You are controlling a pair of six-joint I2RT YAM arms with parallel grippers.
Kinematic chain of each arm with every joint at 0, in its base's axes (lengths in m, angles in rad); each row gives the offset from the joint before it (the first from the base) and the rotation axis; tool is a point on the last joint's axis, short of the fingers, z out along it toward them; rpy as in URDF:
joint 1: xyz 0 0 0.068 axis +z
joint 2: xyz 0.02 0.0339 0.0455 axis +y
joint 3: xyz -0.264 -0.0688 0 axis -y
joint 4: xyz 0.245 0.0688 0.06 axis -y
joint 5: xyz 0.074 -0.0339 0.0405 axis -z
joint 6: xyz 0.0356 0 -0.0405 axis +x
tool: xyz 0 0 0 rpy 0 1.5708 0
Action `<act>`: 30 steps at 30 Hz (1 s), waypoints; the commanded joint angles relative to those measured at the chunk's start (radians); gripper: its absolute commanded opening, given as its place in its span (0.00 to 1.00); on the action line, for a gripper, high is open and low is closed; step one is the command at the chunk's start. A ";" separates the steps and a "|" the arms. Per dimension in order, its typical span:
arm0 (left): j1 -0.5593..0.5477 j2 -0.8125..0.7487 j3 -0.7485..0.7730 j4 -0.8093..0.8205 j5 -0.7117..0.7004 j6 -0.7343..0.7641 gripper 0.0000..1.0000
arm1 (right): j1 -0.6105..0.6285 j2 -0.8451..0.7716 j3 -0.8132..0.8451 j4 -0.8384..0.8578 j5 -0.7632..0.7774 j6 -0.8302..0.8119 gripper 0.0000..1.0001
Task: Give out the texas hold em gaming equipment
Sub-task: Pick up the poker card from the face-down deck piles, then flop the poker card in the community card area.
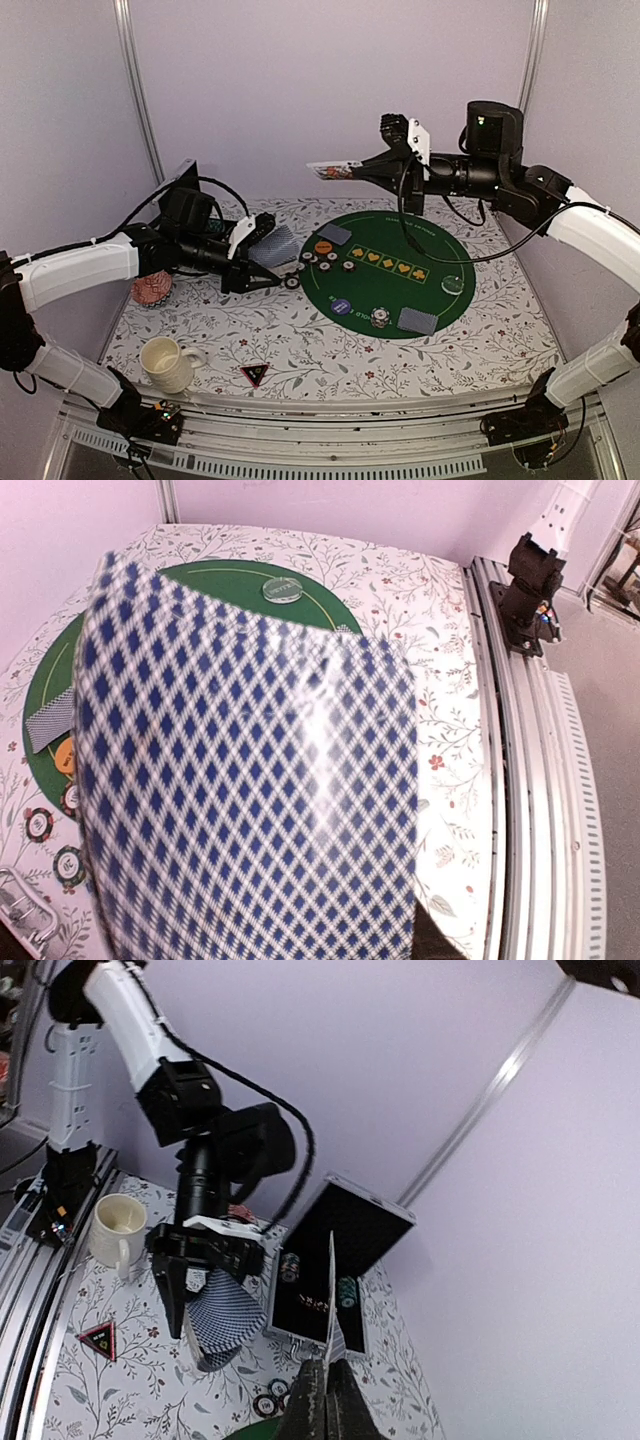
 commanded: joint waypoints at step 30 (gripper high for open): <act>0.003 -0.029 0.008 0.020 -0.026 0.010 0.18 | -0.334 0.643 0.372 -0.286 0.282 0.722 0.01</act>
